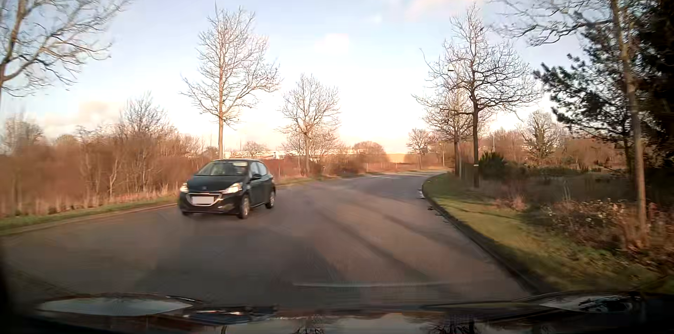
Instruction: Follow the waypoints while adhering to traffic rules and regulations
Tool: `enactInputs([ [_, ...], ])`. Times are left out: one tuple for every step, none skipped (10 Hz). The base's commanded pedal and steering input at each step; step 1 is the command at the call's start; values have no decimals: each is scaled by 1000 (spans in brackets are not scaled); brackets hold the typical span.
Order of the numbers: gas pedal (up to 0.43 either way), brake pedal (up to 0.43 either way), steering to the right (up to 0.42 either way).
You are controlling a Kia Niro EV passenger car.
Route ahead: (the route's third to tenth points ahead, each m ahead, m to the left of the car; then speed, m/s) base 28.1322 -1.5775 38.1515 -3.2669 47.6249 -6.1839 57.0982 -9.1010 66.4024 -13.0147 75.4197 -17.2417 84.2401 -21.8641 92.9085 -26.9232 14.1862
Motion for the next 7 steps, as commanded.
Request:
enactInputs([
  [197,0,29],
  [197,0,29],
  [197,0,29],
  [197,0,31],
  [197,0,32],
  [209,0,32],
  [209,0,32],
])
